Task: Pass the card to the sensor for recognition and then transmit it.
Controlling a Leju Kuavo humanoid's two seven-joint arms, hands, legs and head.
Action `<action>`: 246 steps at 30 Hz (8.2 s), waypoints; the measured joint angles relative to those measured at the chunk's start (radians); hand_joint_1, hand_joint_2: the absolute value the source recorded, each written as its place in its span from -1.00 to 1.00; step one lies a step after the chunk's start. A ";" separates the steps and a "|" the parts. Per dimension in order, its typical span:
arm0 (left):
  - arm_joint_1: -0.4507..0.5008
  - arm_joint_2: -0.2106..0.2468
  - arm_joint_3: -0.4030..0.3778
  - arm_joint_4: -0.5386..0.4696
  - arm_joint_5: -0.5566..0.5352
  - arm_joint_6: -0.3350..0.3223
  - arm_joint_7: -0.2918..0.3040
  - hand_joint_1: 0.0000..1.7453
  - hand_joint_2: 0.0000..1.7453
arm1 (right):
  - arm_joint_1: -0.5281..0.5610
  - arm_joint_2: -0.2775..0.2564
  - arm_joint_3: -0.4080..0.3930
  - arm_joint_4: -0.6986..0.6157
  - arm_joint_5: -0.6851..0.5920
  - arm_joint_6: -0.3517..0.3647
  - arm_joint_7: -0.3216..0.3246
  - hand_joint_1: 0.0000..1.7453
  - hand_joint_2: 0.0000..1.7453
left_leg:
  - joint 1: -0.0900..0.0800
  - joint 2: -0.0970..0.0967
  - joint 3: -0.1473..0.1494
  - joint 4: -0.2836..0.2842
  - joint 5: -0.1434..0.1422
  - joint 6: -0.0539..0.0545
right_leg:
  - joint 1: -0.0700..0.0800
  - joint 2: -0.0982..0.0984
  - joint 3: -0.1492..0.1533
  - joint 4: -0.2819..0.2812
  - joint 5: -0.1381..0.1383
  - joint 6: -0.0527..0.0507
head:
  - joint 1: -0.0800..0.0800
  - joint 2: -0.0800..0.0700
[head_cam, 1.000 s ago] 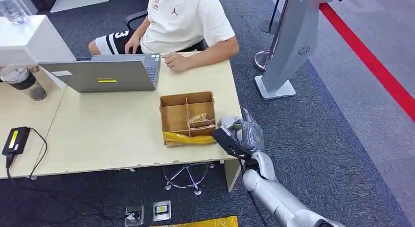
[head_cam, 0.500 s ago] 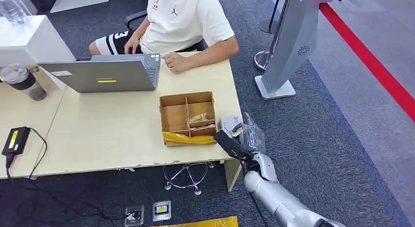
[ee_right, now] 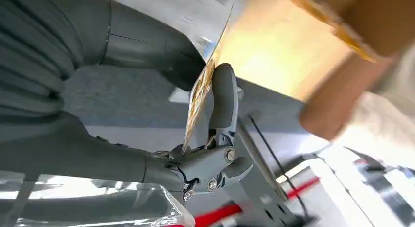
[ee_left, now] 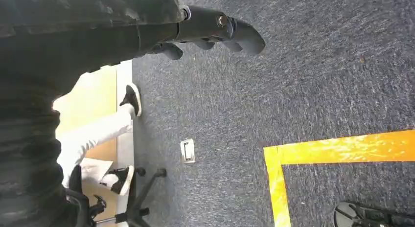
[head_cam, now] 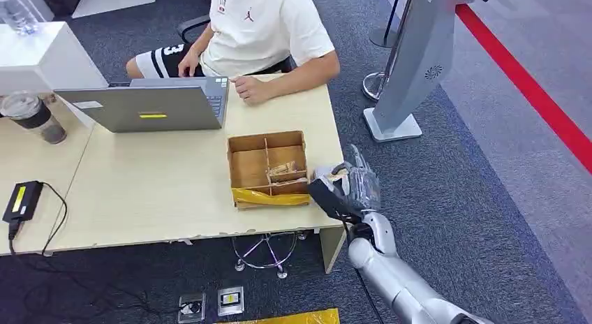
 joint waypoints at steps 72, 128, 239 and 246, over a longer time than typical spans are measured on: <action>-0.001 0.038 -0.038 0.000 -0.038 -0.066 -0.072 -1.00 1.00 | -0.260 0.105 0.113 -0.209 0.555 0.358 0.269 -1.00 1.00 | 0.001 0.000 -0.005 0.000 0.003 -0.003 | 0.001 0.001 -0.007 0.002 0.001 -0.001 | 0.000 0.000; 0.001 0.027 -0.031 0.000 -0.026 0.010 -0.063 -1.00 1.00 | -0.150 0.105 0.364 0.001 0.578 0.415 0.296 -1.00 1.00 | 0.001 0.001 -0.005 0.000 0.002 -0.003 | 0.001 0.001 -0.006 0.003 0.001 -0.001 | 0.000 0.000; 0.008 0.021 -0.023 0.000 -0.020 0.042 -0.082 -1.00 1.00 | -0.054 0.032 0.141 -0.758 0.690 0.056 0.224 1.00 1.00 | 0.001 0.003 -0.004 0.000 0.002 -0.004 | 0.001 0.002 -0.006 0.003 0.001 -0.001 | 0.000 0.000; 0.008 0.019 -0.023 0.000 -0.020 0.043 -0.079 -1.00 1.00 | -0.058 0.035 0.149 -0.799 0.672 0.095 0.231 1.00 1.00 | 0.001 0.003 -0.005 0.000 0.002 -0.004 | 0.001 0.002 -0.007 0.003 0.001 -0.001 | 0.000 0.000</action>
